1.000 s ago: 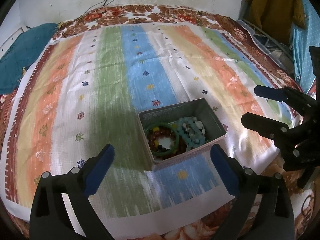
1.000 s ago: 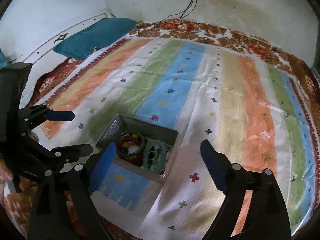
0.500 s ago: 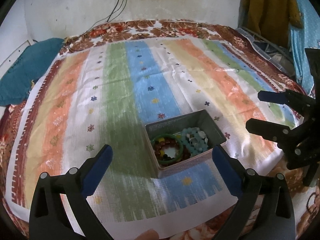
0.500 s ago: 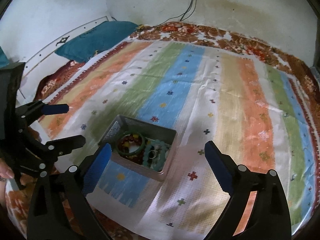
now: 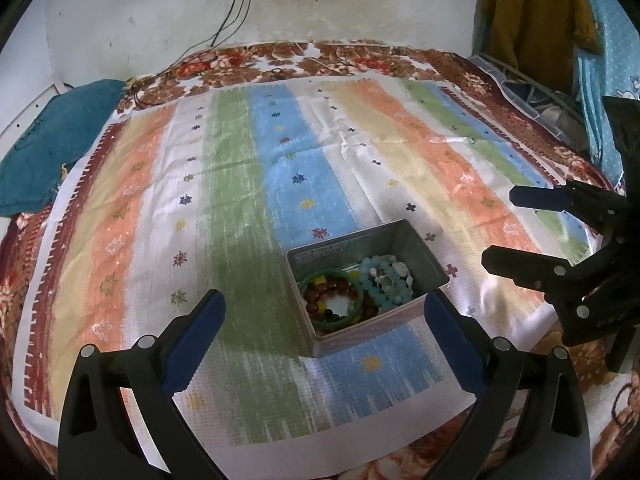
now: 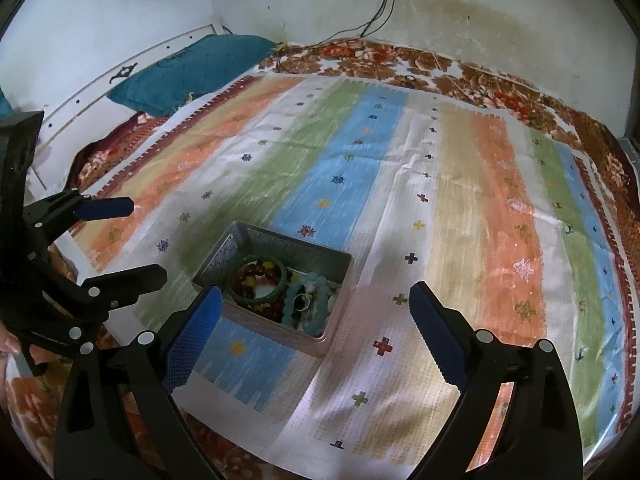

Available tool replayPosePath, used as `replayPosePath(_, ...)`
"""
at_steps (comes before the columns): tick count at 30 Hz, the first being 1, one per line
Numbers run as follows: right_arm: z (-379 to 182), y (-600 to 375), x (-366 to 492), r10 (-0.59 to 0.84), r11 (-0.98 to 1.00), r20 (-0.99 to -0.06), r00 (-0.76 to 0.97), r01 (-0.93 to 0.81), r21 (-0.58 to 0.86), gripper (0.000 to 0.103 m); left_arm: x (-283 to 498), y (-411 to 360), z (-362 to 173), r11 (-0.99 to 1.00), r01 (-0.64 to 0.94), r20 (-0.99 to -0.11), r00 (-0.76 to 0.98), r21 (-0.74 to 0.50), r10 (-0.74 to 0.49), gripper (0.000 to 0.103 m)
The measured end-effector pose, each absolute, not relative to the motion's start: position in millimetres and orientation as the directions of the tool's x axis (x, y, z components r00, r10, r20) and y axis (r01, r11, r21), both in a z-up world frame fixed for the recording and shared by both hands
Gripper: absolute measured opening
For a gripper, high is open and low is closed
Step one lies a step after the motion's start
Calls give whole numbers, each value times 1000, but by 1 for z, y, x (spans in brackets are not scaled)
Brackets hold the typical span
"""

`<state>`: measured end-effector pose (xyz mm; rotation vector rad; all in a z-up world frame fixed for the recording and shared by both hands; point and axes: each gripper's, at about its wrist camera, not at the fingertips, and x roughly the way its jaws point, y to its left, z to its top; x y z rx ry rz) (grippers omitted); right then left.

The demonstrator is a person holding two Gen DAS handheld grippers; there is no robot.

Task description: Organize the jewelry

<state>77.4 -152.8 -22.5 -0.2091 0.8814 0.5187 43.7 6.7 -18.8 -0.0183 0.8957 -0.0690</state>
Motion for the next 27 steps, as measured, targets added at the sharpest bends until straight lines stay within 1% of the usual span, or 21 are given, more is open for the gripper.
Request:
replayPosePath(2,-25,-154,80,340,861,-789,512,-506,43,96,43,1,-17,999,36,-772,636,16,-11,97)
replayPosePath(6,-29,-156,84,342,864,-800,493,-500,61,97,41,-6,-14,997,63,-761,649,38,-12,98)
replayPosePath(15,-29,-155,83,344,862,-800,493,-504,60,98,44,-1,-16,998,69,-770,637,5,-40,98)
replayPosePath(27,-30,-155,86,336,866,-810,480,-496,65,98,46,-2,-21,997,80,-781,623,2,-49,97)
